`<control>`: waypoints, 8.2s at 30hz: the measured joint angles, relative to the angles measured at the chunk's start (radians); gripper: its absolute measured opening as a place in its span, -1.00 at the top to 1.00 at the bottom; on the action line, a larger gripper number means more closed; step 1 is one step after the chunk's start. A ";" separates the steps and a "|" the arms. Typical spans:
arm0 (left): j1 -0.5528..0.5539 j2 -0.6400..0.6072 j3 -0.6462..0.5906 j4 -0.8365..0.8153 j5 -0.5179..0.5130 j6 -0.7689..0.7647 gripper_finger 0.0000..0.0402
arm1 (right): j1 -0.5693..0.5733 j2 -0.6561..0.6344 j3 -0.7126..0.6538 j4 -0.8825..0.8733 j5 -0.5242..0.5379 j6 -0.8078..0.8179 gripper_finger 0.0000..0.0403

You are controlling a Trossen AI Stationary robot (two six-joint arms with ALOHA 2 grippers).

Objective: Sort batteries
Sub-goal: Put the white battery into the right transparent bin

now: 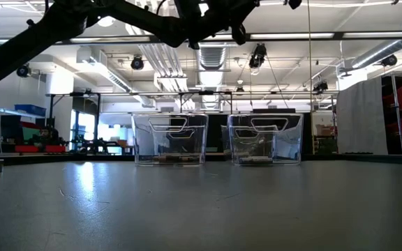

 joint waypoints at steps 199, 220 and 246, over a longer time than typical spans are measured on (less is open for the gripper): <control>-0.555 -1.361 -0.495 -1.120 -1.000 0.645 1.00 | 1.065 0.703 -0.159 -0.516 -0.479 1.966 0.88; -0.555 -1.504 -0.497 -1.071 -0.686 0.607 1.00 | 0.509 0.549 0.339 -1.077 0.033 1.320 0.92; -0.554 -1.509 -0.685 -0.924 -0.909 0.698 1.00 | -0.353 0.585 0.125 -0.563 -0.512 0.058 0.91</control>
